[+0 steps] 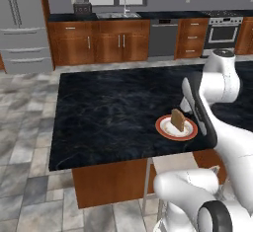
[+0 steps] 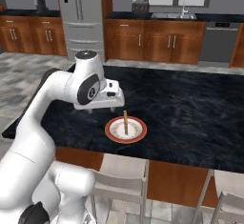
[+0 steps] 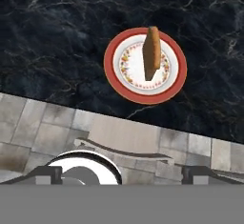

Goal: Start the toaster. Once the lever pops up, take the bread to the plate on the dining counter.

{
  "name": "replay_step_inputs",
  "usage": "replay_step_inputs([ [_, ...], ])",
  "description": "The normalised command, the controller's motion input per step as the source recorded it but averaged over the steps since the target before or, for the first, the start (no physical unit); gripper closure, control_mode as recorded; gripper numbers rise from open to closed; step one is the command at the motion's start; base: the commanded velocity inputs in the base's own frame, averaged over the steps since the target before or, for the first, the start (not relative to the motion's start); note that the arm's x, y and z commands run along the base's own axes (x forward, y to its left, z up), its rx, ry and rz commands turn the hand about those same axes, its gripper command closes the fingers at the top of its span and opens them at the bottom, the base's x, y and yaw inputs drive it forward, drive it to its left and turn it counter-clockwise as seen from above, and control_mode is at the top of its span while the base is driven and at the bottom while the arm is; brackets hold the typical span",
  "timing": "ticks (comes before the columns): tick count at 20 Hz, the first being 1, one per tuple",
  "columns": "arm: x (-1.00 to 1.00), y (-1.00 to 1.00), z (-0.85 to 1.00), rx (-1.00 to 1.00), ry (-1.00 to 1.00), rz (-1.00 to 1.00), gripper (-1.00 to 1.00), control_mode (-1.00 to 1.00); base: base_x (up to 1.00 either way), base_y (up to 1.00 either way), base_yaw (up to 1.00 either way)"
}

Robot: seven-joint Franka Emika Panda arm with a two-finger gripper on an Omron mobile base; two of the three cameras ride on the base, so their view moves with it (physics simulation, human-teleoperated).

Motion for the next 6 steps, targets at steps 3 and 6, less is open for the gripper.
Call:
replay_step_inputs([
  [3,-0.93,0.17,0.3,0.03,0.0,-0.07,-1.0,-1.0,0.0,0.0,0.0],
  [6,-0.99,0.06,0.3,0.06,0.0,-0.08,-1.0,-1.0,0.0,0.0,0.0],
])
